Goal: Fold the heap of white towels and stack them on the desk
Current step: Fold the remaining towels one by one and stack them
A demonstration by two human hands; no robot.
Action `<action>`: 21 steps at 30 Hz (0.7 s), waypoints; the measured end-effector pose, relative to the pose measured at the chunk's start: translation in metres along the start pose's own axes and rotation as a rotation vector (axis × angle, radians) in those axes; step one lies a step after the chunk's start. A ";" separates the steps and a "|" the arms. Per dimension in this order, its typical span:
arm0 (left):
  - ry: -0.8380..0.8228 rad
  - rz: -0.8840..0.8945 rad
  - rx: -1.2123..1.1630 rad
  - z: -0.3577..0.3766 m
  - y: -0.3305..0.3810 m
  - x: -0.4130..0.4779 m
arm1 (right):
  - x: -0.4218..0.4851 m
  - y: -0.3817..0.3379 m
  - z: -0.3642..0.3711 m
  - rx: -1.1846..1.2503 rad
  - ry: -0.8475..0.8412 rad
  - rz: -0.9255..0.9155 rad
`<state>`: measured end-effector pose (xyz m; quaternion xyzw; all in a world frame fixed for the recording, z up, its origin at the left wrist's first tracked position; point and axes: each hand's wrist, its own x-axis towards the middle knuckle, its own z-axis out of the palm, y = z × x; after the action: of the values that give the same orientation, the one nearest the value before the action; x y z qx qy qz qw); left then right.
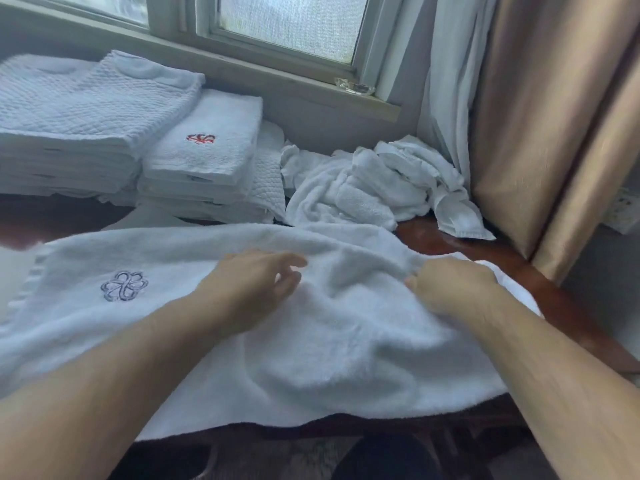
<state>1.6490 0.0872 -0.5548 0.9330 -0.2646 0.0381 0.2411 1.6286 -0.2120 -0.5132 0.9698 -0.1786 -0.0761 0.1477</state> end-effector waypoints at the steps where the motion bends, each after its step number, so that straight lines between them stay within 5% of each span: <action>1: 0.025 0.020 0.095 0.006 0.003 -0.001 | 0.000 0.001 0.003 0.037 -0.038 0.046; 5: -0.173 0.089 0.240 0.024 0.002 -0.008 | 0.012 0.008 0.027 0.206 -0.179 0.172; 11: -0.266 0.110 0.268 0.018 0.003 -0.013 | 0.027 0.020 0.047 0.556 0.098 -0.011; 14: -0.173 0.080 0.264 0.019 0.014 -0.007 | 0.035 0.014 0.036 0.422 0.219 0.170; 16: -0.025 0.053 0.245 0.019 0.022 -0.003 | 0.038 0.004 0.028 0.331 0.335 0.129; 21: 0.247 -0.015 0.050 0.014 0.024 0.026 | 0.044 -0.022 0.014 0.730 0.429 -0.070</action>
<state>1.6578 0.0502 -0.5515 0.9288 -0.2249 0.1576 0.2487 1.6732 -0.2125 -0.5375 0.9578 -0.1262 0.1908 -0.1741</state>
